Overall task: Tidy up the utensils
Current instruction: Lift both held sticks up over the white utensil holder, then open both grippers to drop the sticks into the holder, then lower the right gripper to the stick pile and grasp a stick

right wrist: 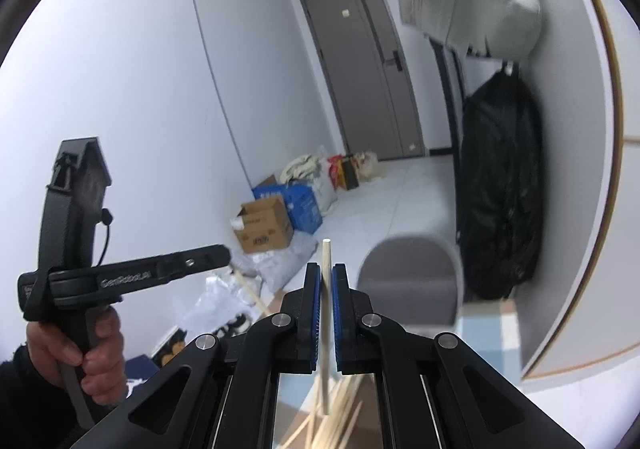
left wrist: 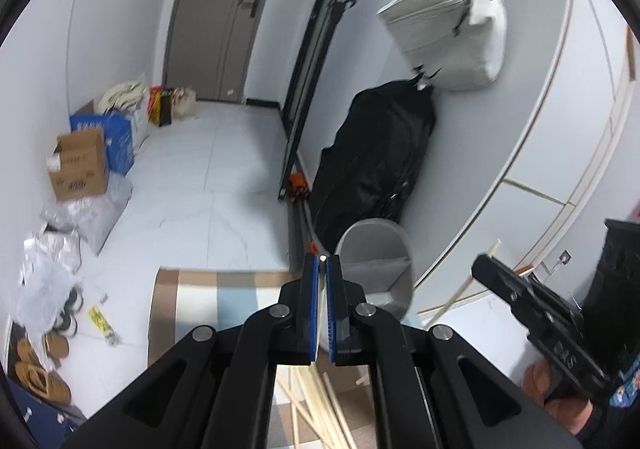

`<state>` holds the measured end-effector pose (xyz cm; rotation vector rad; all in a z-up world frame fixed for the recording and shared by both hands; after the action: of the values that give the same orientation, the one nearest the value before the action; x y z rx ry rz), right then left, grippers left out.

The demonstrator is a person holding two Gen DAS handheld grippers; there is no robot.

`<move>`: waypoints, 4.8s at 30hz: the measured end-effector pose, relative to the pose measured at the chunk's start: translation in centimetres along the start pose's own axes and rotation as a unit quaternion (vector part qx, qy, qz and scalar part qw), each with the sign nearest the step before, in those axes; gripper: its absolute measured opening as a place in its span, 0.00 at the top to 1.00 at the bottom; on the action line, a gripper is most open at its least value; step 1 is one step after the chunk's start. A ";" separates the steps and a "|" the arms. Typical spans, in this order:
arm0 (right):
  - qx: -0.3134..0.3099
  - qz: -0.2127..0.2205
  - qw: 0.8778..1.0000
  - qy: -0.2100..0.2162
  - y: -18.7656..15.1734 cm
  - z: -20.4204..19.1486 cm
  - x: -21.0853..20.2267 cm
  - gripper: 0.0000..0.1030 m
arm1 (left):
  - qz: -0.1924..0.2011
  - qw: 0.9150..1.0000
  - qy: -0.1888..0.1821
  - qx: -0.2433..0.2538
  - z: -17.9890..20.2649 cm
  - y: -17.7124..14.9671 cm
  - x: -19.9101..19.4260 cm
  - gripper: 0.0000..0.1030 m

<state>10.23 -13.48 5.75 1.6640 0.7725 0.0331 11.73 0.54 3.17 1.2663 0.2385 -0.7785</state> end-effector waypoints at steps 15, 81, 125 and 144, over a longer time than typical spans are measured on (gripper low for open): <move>-0.051 0.043 0.997 -0.039 10.5 4.5 1.8 0.95 | 0.032 0.996 -0.028 0.075 7.3 8.8 1.2 1.00; 0.114 -0.052 0.992 -0.019 -2.8 7.3 -0.8 0.12 | -0.035 0.997 0.068 -0.026 -2.2 -2.6 2.5 0.20; -0.097 -0.423 0.900 -0.045 -19.3 -3.8 20.1 0.94 | -0.048 0.979 0.124 -0.155 -13.8 -9.9 -1.3 0.20; -0.001 -0.112 0.994 -0.012 -5.3 -1.5 6.0 0.94 | -0.152 0.980 0.126 -0.019 -6.7 -12.0 4.2 0.20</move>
<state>11.76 -9.00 -0.81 1.5640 0.9365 -0.1430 8.73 4.02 -10.45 1.3084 0.6615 -0.8678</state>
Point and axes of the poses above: each gripper's, at about its wrist camera, not at the fingertips, and x roughly the way its jaws point, z to its right, y to its top, the point moved 7 cm from there along x, roughly the way its jaws point, and after that the axes turned 1 degree about -x, right-handed, at the moved point
